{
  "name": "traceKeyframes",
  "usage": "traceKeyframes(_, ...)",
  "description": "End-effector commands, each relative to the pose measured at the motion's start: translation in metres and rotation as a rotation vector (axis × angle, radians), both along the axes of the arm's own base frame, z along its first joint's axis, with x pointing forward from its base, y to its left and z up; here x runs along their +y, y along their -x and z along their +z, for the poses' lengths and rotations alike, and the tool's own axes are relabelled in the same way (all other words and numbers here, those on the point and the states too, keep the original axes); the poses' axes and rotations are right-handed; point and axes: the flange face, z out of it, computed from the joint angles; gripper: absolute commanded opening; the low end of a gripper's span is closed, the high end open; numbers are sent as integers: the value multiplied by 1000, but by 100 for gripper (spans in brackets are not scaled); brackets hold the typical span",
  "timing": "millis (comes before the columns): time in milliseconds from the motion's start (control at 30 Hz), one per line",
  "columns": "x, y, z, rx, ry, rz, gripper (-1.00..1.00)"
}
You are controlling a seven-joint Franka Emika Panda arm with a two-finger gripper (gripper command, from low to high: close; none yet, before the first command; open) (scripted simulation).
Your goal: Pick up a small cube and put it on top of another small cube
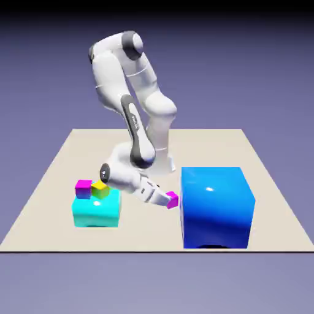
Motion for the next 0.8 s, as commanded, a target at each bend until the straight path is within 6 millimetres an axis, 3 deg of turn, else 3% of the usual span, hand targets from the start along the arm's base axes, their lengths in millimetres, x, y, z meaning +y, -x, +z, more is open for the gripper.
traceKeyframes(0,8,4,-10,-1,0,0,0)
traceKeyframes(100,29,17,-37,1,0,1,0)
traceKeyframes(133,29,17,-37,1,0,1,-100)
traceKeyframes(167,29,17,-37,1,0,1,-100)
traceKeyframes(300,-2,-1,3,0,0,0,-100)
traceKeyframes(367,7,-8,17,-13,-11,72,-100)
traceKeyframes(533,-26,-45,63,-140,135,117,-100)
traceKeyframes(767,-78,-55,85,-107,114,-114,-100)
